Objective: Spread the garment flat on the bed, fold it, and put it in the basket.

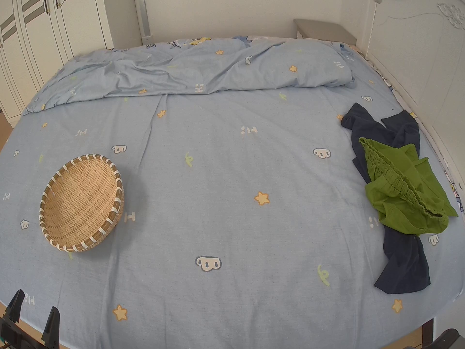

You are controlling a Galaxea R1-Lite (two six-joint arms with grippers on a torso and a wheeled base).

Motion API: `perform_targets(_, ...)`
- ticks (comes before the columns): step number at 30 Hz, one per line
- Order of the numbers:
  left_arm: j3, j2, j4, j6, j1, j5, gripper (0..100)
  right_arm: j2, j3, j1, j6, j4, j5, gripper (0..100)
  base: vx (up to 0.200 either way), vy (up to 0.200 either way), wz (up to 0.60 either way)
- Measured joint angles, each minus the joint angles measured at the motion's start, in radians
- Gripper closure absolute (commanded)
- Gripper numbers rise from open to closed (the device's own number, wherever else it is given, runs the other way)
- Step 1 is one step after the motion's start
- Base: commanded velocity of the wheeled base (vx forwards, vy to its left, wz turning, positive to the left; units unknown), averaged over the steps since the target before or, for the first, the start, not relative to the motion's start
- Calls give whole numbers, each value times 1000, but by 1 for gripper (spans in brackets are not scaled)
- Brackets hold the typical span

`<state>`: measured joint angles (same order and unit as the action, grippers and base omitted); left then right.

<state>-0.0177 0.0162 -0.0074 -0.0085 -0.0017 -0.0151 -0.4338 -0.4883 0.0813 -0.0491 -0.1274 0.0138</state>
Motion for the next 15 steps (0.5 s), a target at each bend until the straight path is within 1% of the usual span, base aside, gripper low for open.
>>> perform_targets(7,0,0,0,0,0,0,0,-324,-222,-6,31,-66,0,0,0,0,0)
perform_targets(8,0,0,0,0,0,0,0,-413,-276,-12,38,-77,0,0,0,0,0)
perform_targets(10,0,0,0,0,0,0,0,-473,-311,-16,42,-85,0,0,0,0,0)
perform_targets(15,0,0,0,0,0,0,0,-720,-463,-35,57,-113,-1,0,0,0,0)
